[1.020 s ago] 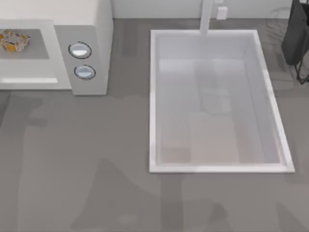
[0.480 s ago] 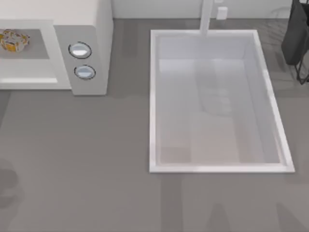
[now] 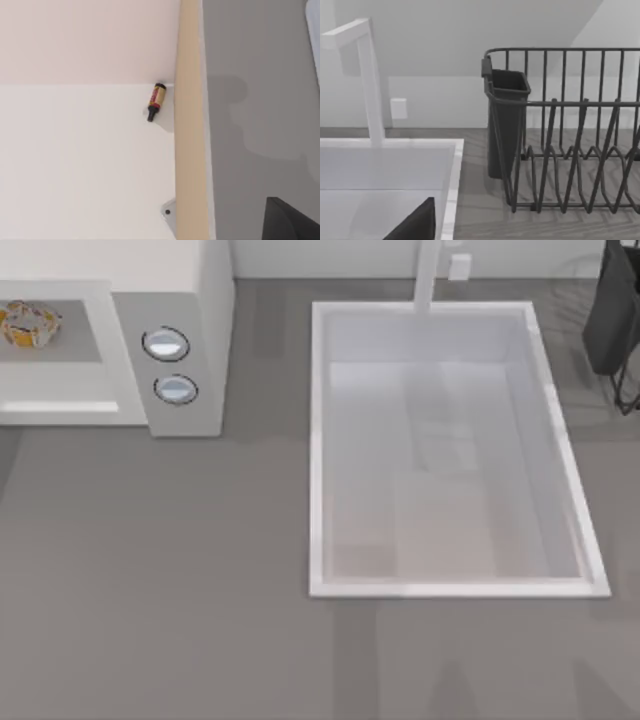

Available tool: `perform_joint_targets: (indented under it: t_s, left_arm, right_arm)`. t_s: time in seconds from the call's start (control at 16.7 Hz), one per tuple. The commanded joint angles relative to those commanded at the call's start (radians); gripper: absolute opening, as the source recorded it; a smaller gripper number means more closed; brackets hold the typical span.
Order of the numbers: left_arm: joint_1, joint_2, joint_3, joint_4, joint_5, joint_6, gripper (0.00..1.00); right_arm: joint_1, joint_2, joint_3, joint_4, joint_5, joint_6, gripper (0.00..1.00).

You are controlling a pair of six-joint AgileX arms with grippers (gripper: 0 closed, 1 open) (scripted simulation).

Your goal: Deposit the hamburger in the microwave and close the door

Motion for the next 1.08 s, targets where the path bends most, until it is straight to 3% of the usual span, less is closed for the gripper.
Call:
perform_joint_targets:
  t_s: [0.36,0.84,1.08]
  left_arm:
    - [-0.003,0.003,-0.017,0.018,-0.003,-0.001,0.0]
    - [0.001,0.103,-0.231,0.339,-0.001,0.004,0.0]
    - [0.003,0.12,-0.265,0.382,0.002,0.005,0.0]
  right_arm:
    - [0.0,0.0,0.0,0.0,0.0,0.0,1.0]
    - [0.0,0.0,0.0,0.0,0.0,0.0,1.0]
    - [0.0,0.0,0.0,0.0,0.0,0.0,1.0]
